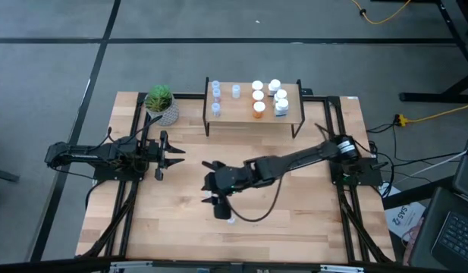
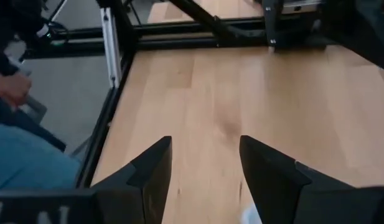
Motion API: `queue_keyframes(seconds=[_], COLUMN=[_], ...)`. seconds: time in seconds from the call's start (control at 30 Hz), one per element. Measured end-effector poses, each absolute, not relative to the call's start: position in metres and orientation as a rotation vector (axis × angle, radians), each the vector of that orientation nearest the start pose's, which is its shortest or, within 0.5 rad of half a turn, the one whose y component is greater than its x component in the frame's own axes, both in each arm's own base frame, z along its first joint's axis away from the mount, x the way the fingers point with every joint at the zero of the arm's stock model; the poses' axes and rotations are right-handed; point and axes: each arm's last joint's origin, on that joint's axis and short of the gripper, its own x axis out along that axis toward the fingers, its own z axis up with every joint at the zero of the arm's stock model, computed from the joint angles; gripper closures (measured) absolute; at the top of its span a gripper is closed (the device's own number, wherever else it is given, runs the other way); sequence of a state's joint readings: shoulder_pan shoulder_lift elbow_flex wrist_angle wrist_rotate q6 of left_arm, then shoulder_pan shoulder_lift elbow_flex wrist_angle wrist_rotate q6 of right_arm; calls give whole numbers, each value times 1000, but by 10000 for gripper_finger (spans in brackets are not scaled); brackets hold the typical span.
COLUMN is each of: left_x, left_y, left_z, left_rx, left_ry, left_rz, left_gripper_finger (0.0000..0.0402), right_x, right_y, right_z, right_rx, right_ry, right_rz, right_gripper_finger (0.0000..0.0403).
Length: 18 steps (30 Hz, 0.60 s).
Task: Pick and place medicine bottles onto shelf by color
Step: Put the top white pill bottle on the shelf aligned with the other white pill bottle
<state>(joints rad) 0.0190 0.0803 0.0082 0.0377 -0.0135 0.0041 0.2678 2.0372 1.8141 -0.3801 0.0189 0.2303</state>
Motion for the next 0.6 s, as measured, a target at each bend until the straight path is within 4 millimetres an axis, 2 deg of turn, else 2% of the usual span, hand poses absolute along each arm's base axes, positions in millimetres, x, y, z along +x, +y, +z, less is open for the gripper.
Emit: queue_keyframes(seconds=[0.13, 0.3, 0.6], left_x=[102, 102, 102], left_y=[2, 2, 2], left_z=[164, 164, 164], left_rx=[4, 4, 4], left_ry=[33, 34, 34], left_rz=[32, 32, 32], left_gripper_finger=[280, 280, 280], right_x=[470, 477, 473], right_y=[125, 129, 128], right_z=[271, 257, 245], right_rx=[136, 123, 114], right_ry=[628, 655, 764], right_rz=[166, 227, 217], right_gripper_finger=[212, 204, 115])
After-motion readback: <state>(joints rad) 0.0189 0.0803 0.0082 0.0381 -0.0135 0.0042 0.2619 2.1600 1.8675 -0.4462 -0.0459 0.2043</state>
